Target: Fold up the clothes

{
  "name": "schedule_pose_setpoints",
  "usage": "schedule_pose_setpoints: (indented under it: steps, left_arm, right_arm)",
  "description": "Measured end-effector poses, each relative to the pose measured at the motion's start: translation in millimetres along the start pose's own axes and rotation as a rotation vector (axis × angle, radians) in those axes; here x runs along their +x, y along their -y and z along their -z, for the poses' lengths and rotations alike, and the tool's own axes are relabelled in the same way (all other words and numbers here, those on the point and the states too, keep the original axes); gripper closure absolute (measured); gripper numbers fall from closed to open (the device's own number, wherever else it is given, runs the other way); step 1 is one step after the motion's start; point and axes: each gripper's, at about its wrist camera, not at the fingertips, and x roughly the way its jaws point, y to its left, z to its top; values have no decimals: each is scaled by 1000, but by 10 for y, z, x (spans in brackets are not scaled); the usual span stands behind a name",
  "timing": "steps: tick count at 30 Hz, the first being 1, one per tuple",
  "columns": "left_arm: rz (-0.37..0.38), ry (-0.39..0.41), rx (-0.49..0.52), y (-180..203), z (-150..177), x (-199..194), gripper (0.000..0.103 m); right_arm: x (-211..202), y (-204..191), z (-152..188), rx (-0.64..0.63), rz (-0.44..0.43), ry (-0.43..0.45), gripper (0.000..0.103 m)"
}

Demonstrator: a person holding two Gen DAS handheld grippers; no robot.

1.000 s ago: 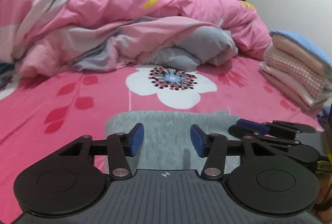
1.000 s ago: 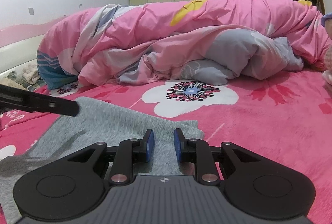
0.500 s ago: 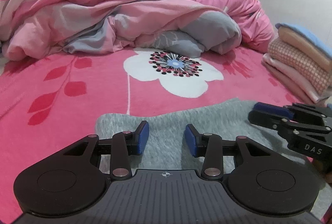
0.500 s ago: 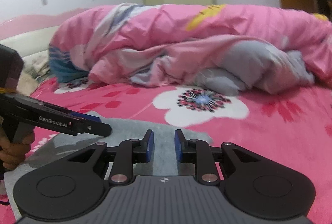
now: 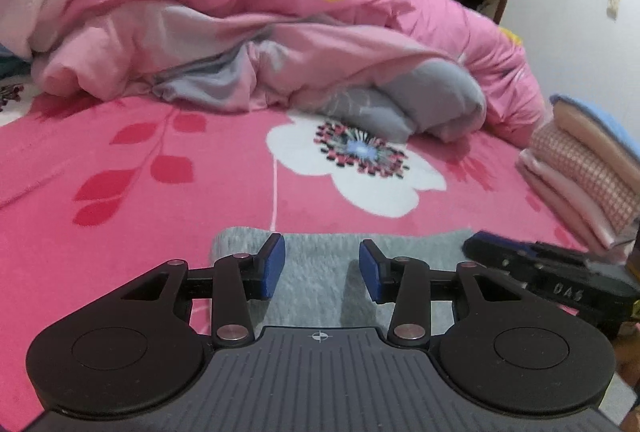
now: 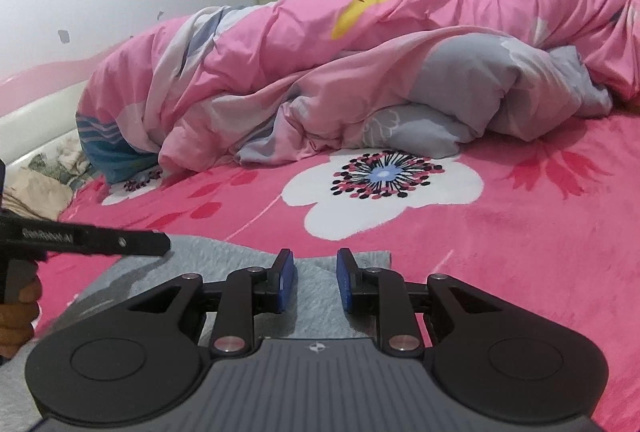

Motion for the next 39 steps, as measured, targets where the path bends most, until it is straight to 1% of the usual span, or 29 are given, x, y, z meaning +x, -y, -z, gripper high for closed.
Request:
schedule_pose_setpoints:
  steps: [4, 5, 6, 7, 10, 12, 14, 16, 18, 21, 23, 25, 26, 28, 32, 36, 39]
  left_arm:
    - [-30, -4, 22, 55, 0, -36, 61]
    - [-37, -2, 23, 66, -3, -63, 61]
    - [-49, 2, 21, 78, -6, -104, 59]
    - [-64, 6, 19, 95, -10, -167, 55]
    - [-93, 17, 32, 150, -13, -387, 54]
    - [-103, 24, 52, 202, -2, -549, 53]
    - [-106, 20, 75, 280, 63, -669, 52]
    - [-108, 13, 99, 365, 140, -775, 51]
    - [-110, 6, 123, 451, 218, -881, 51]
    - [-100, -14, 135, 569, 366, -992, 51]
    - [-86, -48, 124, 614, 487, -983, 51]
    - [-100, -70, 118, 657, 616, -953, 51]
    - [-111, -65, 119, 677, 665, -953, 51]
    - [-137, -56, 120, 725, 689, -989, 51]
    - [-163, -71, 109, 793, 667, -1075, 49]
    - [-178, -75, 94, 811, 723, -1179, 41]
    - [-184, -86, 72, 788, 748, -1234, 37]
  right_arm:
    - [-2, 104, 3, 67, -21, 6, 79]
    - [-18, 138, 3, 90, -13, 15, 78]
    - [-52, 174, 7, 118, 11, 30, 73]
    - [-115, 234, 19, 158, 39, 54, 69]
    - [-326, 395, 49, 267, 52, 111, 69]
    - [-459, 388, 48, 279, 49, 128, 68]
    - [-631, 285, 63, 268, 26, 144, 68]
    - [-822, 117, 95, 245, 0, 156, 69]
    - [-1024, -113, 180, 194, 0, 158, 69]
    - [-1258, -433, 403, 115, 45, 123, 68]
    - [-1358, -595, 559, 74, 68, 86, 68]
    - [-1413, -665, 679, 54, 102, 64, 68]
    - [-1449, -683, 711, 47, 114, 56, 68]
    - [-1542, -712, 753, 45, 130, 47, 67]
    - [-1707, -787, 818, 34, 164, 19, 67]
    - [-1813, -840, 896, 56, 207, -40, 67]
    - [-1871, -857, 905, 88, 224, -57, 67]
